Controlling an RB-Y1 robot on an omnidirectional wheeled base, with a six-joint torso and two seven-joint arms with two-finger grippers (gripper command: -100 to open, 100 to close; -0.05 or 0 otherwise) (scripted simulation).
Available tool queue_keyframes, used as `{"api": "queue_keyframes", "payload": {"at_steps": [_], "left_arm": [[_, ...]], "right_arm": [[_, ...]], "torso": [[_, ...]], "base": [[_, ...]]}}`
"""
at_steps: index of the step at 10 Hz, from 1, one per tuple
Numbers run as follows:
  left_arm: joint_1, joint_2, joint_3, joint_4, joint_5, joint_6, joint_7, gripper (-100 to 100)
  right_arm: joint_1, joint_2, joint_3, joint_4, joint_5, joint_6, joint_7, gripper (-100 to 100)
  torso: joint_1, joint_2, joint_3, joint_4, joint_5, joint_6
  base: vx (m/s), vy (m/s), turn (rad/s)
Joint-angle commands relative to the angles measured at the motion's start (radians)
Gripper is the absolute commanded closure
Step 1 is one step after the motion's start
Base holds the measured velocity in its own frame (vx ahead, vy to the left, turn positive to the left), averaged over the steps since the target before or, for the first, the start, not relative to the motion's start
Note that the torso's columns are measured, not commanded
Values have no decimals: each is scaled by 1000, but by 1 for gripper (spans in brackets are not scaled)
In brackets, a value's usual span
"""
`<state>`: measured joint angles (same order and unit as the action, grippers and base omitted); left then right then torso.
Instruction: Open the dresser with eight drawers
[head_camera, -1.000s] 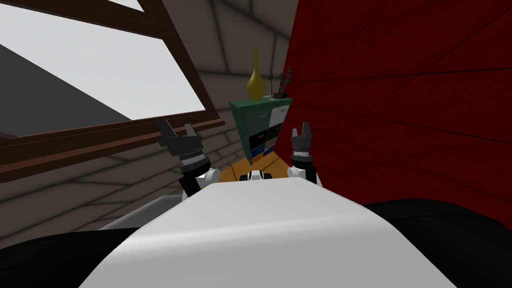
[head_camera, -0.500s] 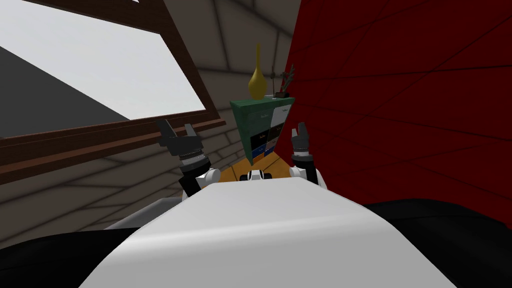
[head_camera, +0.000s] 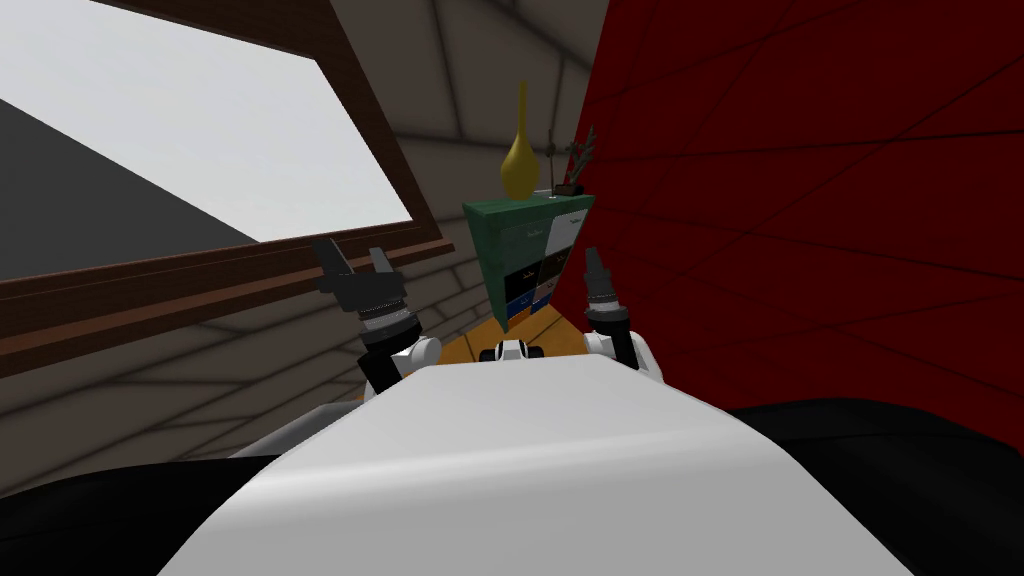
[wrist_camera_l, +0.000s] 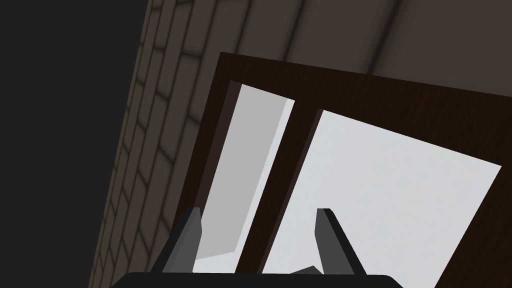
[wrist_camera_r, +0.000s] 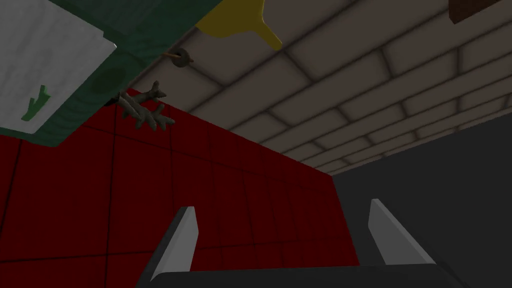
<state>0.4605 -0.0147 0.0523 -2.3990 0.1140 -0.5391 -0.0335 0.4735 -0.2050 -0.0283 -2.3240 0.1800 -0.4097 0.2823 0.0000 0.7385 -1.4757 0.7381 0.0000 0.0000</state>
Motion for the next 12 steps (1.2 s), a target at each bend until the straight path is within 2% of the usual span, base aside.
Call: {"api": "queue_keyframes", "payload": {"at_steps": [1, 2, 4, 5, 7, 8, 10, 11, 12], "left_arm": [[0, 0, 0, 0, 0, 0, 0, 0], [0, 0, 0, 0, 0, 0, 0, 0], [0, 0, 0, 0, 0, 0, 0, 0], [0, 0, 0, 0, 0, 0, 0, 0], [0, 0, 0, 0, 0, 0, 0, 0], [0, 0, 0, 0, 0, 0, 0, 0], [0, 0, 0, 0, 0, 0, 0, 0], [0, 0, 0, 0, 0, 0, 0, 0], [0, 0, 0, 0, 0, 0, 0, 0]], "right_arm": [[-13, -25, -27, 8, 80, -6, 78, -100], [-13, -25, -27, 8, 81, -6, 88, -100], [-23, -45, -49, 15, 147, -10, 151, -100], [-23, -45, -49, 15, 148, -10, 157, -100], [-34, -67, -71, 23, 214, -14, 221, -100], [-34, -67, -71, 23, 216, -14, 228, -100], [-46, -93, -94, 35, 283, -18, 293, -100], [-46, -93, -94, 35, 286, -18, 301, -100], [-52, -107, -106, 42, 322, -20, 338, -100]], "torso": [[0, -1, 0, 0, 0, 0], [1, -2, -1, 0, 0, 0], [-1, 1, 1, 0, 0, 0], [-1, 0, 0, 0, 0, 0], [0, 0, 0, 0, 0, 0], [1, -2, -1, 0, 0, 0], [0, 0, 0, 0, 0, 0], [1, -1, 0, 0, 0, 0], [0, 0, 0, 0, 0, 0]], "base": [[71, 73, -11], [42, 53, -4], [33, 45, -11], [31, 42, -5], [38, 49, -11], [42, 45, -5], [41, 54, -12], [39, 50, -6], [40, 43, -8]]}}
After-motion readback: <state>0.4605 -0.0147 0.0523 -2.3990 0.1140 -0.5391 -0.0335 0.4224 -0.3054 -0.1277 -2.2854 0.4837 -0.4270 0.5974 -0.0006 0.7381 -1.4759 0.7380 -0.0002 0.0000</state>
